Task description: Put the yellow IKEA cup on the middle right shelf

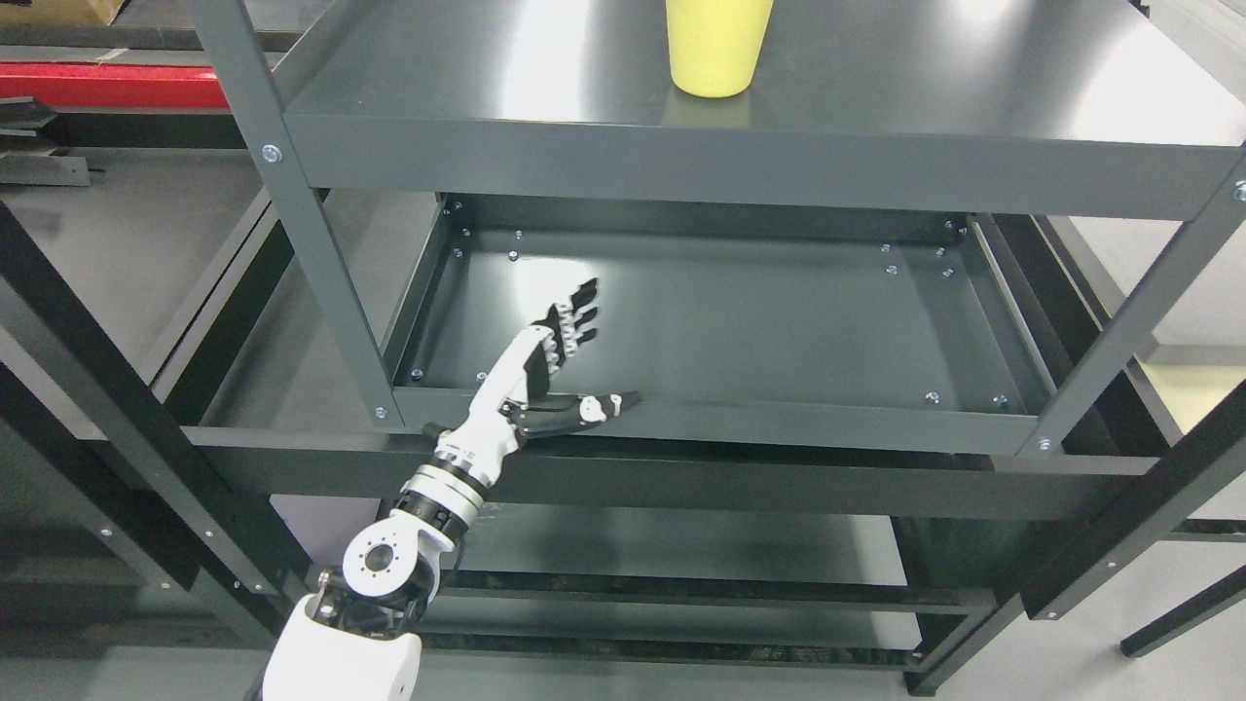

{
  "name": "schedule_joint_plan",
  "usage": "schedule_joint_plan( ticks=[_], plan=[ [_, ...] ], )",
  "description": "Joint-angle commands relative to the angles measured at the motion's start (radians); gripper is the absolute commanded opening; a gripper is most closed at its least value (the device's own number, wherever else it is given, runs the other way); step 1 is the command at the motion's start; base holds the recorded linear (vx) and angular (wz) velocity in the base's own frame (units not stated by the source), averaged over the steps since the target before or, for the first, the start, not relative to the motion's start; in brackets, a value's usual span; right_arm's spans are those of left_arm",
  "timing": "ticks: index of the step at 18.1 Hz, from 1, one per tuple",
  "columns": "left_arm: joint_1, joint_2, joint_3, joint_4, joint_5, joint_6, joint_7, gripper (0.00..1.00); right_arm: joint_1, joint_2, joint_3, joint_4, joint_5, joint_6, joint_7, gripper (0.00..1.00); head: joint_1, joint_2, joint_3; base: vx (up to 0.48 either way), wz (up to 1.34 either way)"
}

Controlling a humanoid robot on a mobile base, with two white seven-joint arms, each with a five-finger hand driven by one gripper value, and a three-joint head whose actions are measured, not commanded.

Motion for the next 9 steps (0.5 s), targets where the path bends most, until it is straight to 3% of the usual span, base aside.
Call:
schedule_joint_plan(
  ticks=[1, 9],
  plan=[
    [0.017, 0.0, 0.067, 0.0, -0.045, -0.005, 0.13, 0.99, 0.014, -0.017, 0.017, 0.0, -0.025, 0.0, 0.006, 0.99, 0.0, 0.0, 0.0, 0.0, 0.0],
    [0.011, 0.0, 0.027, -0.035, -0.045, -0.007, 0.13, 0.99, 0.014, -0.017, 0.017, 0.0, -0.025, 0.0, 0.006, 0.99, 0.0, 0.0, 0.0, 0.0, 0.0]
  ],
)
